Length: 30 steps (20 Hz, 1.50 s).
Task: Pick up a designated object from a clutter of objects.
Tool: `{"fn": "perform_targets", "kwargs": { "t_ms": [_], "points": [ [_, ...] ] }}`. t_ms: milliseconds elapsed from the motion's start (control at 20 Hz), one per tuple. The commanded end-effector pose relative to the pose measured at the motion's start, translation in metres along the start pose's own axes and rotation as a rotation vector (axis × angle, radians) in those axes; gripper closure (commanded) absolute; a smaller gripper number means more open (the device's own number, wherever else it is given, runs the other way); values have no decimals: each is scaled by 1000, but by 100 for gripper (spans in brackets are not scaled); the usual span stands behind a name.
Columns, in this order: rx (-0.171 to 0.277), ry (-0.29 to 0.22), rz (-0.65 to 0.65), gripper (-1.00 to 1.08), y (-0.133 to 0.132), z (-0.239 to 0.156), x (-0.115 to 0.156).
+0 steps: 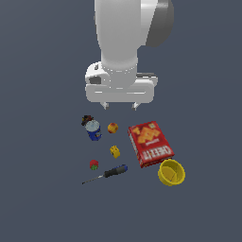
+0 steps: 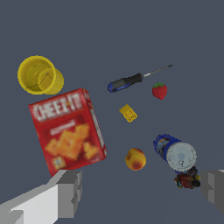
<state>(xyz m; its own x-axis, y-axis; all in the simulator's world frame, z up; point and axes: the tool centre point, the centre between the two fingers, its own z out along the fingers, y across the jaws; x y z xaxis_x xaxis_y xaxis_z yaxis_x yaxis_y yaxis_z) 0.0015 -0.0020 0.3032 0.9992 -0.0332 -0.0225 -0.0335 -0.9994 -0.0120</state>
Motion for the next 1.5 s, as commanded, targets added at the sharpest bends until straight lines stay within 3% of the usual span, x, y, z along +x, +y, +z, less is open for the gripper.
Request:
{"fn": "perform_targets", "kwargs": {
  "t_ms": [0,500,900,1450],
  "points": [
    [0,0,0,-92,0,0,0],
    [-38,-6,-45,-92,-7,7,-2],
    [-36,-5,-36,-92,-5,12,-2],
    [-23,1,49,-92,7,67,-12]
  ]
}}
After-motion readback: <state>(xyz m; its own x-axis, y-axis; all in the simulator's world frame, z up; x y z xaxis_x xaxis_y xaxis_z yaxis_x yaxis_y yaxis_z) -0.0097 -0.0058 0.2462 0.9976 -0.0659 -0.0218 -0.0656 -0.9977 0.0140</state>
